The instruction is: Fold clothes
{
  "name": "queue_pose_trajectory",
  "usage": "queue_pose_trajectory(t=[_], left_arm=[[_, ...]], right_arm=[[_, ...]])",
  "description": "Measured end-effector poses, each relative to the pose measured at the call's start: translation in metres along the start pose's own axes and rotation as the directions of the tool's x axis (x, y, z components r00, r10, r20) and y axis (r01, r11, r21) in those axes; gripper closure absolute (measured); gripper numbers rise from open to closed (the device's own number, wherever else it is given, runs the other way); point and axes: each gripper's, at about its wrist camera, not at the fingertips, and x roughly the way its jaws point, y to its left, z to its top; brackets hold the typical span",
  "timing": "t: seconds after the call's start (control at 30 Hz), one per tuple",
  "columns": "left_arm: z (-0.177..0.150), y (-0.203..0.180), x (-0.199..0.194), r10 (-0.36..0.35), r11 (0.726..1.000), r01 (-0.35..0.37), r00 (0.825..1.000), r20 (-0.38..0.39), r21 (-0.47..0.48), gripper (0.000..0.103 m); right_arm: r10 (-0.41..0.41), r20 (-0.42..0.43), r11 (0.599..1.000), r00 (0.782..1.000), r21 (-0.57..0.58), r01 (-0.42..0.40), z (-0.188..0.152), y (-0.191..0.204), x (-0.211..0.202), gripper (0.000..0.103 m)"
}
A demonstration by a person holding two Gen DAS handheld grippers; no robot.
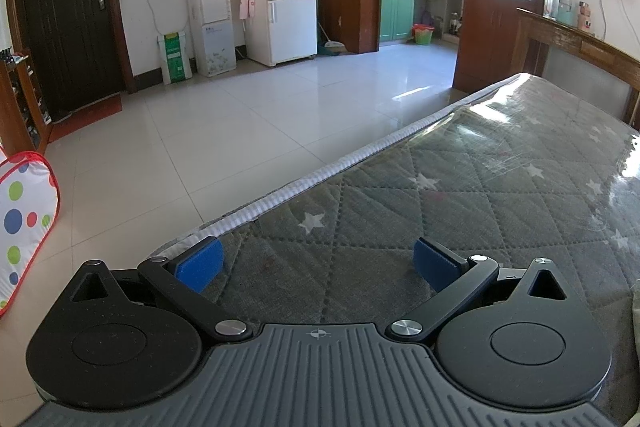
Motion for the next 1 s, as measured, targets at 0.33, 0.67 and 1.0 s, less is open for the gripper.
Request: queue_pose_trajectory(t=[0.33,0.67,1.0], left_arm=[[-0.0009,-0.0035,0.0020,0.003,1.000,-0.003,1.000,-0.002,0.005,0.000],[-0.0003,-0.0030,0.0036,0.001,1.000,-0.001,1.000,-0.002,0.003,0.000],[-0.0008,-0.0049,0.0048,0.003,1.000,-0.003,1.000,-0.001,0.004,0.000]], right_arm=[[0.000,0.000,1.000,1.000,0.000,0.000,0.0000,0.0000,0.0000,0.000],[0.000,0.000,1.000,1.000,0.000,0.000,-0.0001,0.0001,-0.0001,0.000],[0.000,0.000,1.000,1.000,0.000,0.000,-0.0002,-0.0002,-0.0003,0.000]])
